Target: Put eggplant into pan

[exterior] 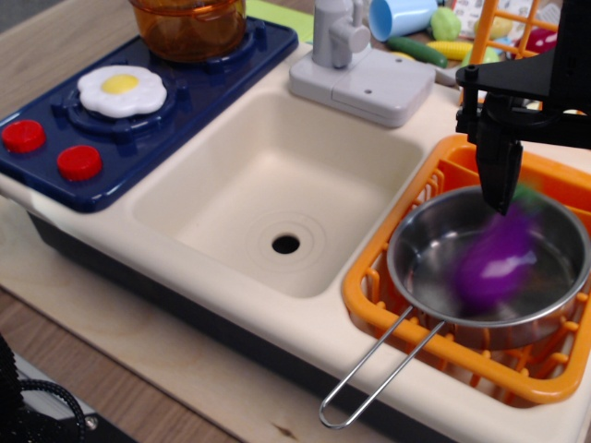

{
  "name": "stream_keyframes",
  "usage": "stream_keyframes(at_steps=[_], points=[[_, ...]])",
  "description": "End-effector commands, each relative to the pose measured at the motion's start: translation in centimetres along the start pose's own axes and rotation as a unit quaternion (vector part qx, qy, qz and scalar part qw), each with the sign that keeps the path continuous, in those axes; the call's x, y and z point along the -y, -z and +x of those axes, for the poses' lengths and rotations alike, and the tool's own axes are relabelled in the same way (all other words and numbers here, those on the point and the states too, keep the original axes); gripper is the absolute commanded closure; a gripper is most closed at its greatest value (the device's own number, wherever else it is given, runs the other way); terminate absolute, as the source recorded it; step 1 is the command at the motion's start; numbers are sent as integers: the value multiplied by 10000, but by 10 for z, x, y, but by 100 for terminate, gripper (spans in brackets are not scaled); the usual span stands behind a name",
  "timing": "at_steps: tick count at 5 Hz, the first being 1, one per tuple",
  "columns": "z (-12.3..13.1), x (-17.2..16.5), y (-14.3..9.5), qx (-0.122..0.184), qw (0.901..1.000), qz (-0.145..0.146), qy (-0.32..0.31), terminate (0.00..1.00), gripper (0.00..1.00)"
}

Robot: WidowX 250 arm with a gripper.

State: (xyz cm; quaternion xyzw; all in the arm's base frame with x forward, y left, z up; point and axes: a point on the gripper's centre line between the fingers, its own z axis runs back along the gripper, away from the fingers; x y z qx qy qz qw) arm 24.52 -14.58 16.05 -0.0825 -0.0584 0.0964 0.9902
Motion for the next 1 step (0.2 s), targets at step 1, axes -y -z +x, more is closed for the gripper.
stream_keyframes(at_steps=[1], points=[[6,6,-12,189,9997,-156,8,100,0]])
